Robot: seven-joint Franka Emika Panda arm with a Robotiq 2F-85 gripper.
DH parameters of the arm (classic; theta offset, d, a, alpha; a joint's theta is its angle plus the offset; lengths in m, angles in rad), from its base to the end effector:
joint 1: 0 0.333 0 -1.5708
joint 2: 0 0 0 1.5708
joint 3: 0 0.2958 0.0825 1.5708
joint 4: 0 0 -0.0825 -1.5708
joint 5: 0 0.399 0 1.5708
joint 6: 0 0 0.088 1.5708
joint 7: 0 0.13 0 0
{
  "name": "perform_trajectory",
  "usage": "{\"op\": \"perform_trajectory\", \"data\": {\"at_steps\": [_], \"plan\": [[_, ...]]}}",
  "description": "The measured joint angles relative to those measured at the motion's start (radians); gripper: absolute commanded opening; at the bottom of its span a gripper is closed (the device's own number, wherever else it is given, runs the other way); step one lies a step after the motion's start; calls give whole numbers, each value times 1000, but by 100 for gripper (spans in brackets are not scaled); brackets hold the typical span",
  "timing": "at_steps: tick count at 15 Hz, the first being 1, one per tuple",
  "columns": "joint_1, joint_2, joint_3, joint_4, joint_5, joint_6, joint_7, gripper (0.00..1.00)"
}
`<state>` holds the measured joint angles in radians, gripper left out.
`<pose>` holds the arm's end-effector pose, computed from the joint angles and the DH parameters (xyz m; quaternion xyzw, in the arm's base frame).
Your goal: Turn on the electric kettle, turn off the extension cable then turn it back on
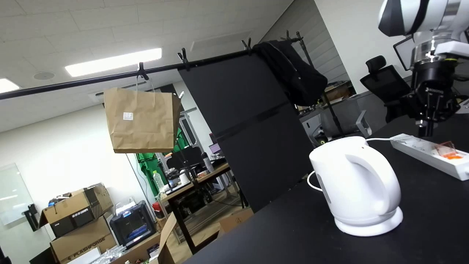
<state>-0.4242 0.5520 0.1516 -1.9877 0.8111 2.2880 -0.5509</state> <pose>0.5716 -0.1258 0.1247 -0.9303 0.1718 -0.0092 0.3239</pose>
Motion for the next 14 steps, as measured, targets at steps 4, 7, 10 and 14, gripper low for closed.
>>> {"op": "perform_trajectory", "data": {"at_steps": [4,7,10,14], "plan": [[71,-122,-56,-1,-27,-89,16,26],[151,-171,-113,-5,-146,-85,77,39],[206,-186,-144,-13,-264,-49,136,59],[249,-202,-163,-46,-410,57,214,87]]}}
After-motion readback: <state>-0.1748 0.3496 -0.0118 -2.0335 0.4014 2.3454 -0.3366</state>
